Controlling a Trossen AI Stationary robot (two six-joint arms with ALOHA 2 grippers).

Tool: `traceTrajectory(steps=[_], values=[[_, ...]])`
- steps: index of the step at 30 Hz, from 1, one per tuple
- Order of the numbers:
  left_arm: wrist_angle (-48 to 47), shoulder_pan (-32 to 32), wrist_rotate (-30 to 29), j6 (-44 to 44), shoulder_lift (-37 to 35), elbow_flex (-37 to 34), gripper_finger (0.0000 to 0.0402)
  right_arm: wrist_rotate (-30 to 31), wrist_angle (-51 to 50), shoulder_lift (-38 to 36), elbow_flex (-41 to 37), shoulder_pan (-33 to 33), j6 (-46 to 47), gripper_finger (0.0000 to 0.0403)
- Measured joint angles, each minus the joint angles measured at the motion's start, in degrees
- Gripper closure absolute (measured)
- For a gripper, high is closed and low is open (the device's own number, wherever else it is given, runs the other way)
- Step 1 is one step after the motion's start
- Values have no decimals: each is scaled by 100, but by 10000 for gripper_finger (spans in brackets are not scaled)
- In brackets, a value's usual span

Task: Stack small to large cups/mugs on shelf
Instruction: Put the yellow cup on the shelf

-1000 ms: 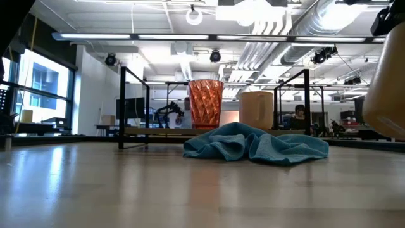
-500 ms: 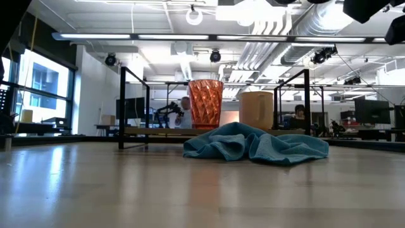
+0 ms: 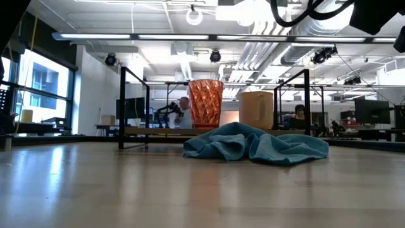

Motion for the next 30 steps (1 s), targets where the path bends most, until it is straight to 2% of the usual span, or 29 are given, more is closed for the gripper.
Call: traceTrajectory(steps=[5, 17, 26, 30], values=[[0, 0, 8, 11, 0, 0, 318, 15, 68, -38, 0, 0, 47, 397], [0, -2, 24, 10, 4, 0, 318, 24, 709, -70, -4, -2, 195, 331], [2, -2, 25, 7, 4, 0, 318, 118, 807, -74, -2, -2, 133, 327], [3, -2, 25, 7, 4, 0, 318, 479, 803, -76, 264, -24, -7, 327]])
